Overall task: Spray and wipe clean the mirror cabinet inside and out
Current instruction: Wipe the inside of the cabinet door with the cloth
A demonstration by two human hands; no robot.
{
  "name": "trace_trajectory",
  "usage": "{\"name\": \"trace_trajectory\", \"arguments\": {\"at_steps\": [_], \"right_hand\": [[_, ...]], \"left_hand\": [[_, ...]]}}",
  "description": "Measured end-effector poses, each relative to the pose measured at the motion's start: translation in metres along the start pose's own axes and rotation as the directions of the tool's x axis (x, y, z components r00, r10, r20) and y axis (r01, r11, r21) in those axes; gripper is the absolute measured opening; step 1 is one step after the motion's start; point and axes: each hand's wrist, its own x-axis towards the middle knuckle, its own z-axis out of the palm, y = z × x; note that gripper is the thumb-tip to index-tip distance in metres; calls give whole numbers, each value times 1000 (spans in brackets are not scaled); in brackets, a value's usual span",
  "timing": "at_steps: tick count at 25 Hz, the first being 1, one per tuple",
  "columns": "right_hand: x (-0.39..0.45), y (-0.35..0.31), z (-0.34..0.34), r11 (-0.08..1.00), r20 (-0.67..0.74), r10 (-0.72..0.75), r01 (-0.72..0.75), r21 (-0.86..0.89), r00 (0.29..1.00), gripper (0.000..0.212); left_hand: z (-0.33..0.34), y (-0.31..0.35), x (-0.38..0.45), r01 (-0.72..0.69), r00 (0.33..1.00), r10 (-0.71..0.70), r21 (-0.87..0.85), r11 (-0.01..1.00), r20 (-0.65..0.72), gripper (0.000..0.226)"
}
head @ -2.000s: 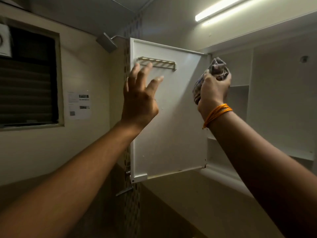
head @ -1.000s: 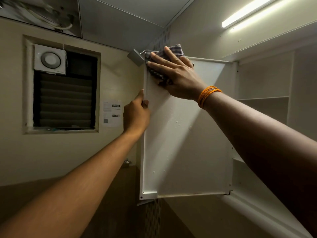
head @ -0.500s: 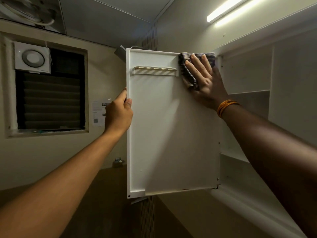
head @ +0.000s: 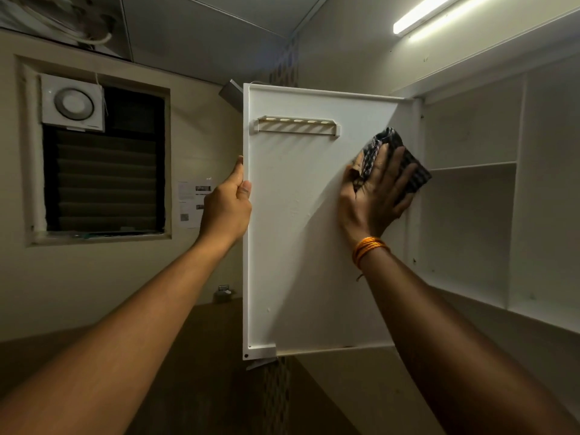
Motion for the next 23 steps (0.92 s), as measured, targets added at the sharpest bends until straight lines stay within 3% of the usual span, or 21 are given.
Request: {"name": "trace_trajectory", "arguments": {"at_steps": [2, 5, 10, 12, 16, 19, 21, 23], "right_hand": [[-5, -21, 0, 989, 22, 129, -130, 70, 991, 76], [-21, -53, 4, 971, 71, 202, -209, 119, 977, 74], [-49, -103, 8, 940, 137, 236, -262, 219, 962, 73], [-60, -119, 9, 941, 178, 195, -235, 245, 965, 73], [-82, -142, 15, 961, 226, -39, -25, 274, 973, 74], [-89, -134, 19, 938, 225, -259, 189, 291, 939, 72], [-87, -109, 20, 872, 203, -470, 416, 259, 859, 69], [-80, -77, 17, 697, 160, -717, 699, 162, 678, 65]], "left_hand": [[-1, 1, -1, 4, 1000, -4, -9, 1000, 7, 48], [-3, 3, -1, 33, 999, -33, -35, 999, 24, 47], [-12, 1, -6, 213, 968, -134, -403, 890, 214, 55], [-16, 8, -11, 233, 960, -125, -461, 856, 252, 66], [-18, 8, -14, 220, 955, -55, -575, 788, 291, 76], [-20, 4, -15, 273, 943, -61, -659, 701, 327, 84], [-22, -1, -16, 323, 934, -99, -698, 639, 342, 90], [-20, -4, -17, 350, 931, -144, -714, 606, 335, 96]]}}
